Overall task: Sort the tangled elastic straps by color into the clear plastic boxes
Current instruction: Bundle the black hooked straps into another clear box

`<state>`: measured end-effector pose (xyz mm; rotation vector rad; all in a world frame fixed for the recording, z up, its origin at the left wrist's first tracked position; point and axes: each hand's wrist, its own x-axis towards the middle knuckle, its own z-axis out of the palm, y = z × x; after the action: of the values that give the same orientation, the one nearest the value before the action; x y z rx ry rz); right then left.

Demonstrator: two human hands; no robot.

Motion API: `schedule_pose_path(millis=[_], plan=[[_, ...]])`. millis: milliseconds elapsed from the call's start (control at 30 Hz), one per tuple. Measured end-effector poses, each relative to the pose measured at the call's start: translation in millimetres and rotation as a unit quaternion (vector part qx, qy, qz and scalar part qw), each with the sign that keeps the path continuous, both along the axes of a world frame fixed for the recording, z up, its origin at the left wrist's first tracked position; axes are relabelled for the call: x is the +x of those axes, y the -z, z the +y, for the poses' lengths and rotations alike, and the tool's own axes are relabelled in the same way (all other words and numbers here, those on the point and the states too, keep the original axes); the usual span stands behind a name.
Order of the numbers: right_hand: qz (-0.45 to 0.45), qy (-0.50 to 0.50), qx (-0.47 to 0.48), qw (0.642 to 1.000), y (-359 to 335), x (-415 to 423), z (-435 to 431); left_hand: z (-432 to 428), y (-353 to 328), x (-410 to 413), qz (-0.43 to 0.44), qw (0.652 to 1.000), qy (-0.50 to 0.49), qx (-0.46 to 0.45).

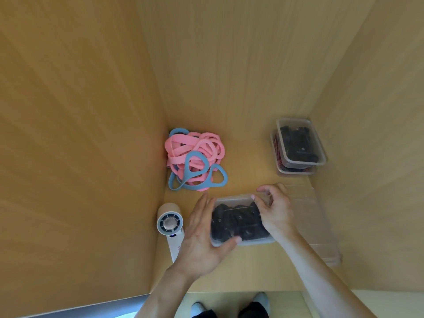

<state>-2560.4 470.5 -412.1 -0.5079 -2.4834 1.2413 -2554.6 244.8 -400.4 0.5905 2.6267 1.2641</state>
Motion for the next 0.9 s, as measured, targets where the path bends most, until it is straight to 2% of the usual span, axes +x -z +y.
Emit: schedule_pose_path(millis=[167,267,534,700,900], plan=[[0.012,-0.009,0.076,0.997,3,3,-1,28,1,-11,0.048,0.983,-0.013,-0.179],[-0.013,-0.004,-0.006,1.000,2,5,-1,34,6,-12,0.065,0.971,-0.017,-0.231],[-0.027,-0.025,-0.096,0.995,7,5,1,34,8,-14,0.090,0.955,0.015,-0.281],[-0.043,0.004,-0.198,0.979,6,3,-1,35,4,-14,0.112,0.943,0.030,-0.311],[-0.033,0.015,-0.217,0.975,5,2,-3,36,4,-15,0.126,0.936,0.069,-0.322]])
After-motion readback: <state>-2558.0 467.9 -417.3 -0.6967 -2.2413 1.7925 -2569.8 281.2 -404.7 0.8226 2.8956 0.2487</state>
